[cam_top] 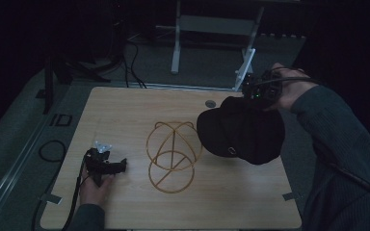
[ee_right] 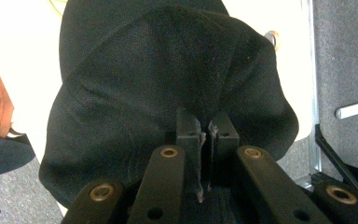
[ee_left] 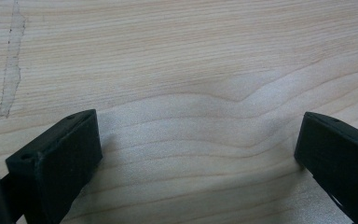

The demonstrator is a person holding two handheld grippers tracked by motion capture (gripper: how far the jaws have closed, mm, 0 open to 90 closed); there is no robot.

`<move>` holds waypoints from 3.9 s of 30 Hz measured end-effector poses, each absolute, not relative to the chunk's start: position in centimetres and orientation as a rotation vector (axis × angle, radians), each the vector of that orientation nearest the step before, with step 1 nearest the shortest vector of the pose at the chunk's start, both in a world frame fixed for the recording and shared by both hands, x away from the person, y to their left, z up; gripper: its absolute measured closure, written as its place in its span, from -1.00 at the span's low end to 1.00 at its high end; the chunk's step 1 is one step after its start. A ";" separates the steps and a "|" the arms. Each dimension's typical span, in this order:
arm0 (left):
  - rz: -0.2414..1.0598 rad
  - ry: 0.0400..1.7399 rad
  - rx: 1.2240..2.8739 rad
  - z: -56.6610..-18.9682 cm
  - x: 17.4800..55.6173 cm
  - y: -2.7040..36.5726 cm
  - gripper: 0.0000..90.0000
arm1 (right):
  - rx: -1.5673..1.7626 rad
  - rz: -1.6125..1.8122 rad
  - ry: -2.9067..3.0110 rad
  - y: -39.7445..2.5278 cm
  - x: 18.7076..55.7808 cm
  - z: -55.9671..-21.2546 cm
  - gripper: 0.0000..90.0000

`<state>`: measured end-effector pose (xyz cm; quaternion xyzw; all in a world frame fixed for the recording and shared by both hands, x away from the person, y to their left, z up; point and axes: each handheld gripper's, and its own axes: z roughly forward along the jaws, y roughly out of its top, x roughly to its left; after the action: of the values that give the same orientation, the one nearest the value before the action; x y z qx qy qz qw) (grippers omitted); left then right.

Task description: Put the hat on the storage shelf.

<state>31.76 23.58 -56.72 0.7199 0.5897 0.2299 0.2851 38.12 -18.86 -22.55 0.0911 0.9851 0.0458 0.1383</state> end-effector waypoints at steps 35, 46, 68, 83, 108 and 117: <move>0.615 1.577 1.924 -56.7 31.8 23.6 -1.00 | 0.215 0.183 2.825 -17.9 37.3 -20.0 0.91; 0.615 1.577 1.923 -56.7 31.8 23.6 -1.00 | 0.204 0.203 2.817 -17.6 37.1 -19.1 0.91; 0.614 1.577 1.924 -56.7 31.8 23.6 -1.00 | 0.175 0.353 2.781 -17.3 36.5 -17.5 0.91; 0.613 1.577 1.927 -56.7 31.8 23.6 -1.00 | 0.124 0.587 2.770 -16.5 36.7 -18.0 0.91; 0.614 1.578 1.924 -56.7 31.8 23.6 -1.00 | 0.022 0.709 2.790 -12.5 36.9 -19.6 0.91; 0.613 1.577 1.925 -56.7 31.8 23.6 -1.00 | 0.004 0.675 2.804 -11.2 36.9 -19.6 0.91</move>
<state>31.77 23.59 -56.71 0.7199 0.5898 0.2294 0.2851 36.91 -11.25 -19.64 0.0013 0.9642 0.2322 0.1283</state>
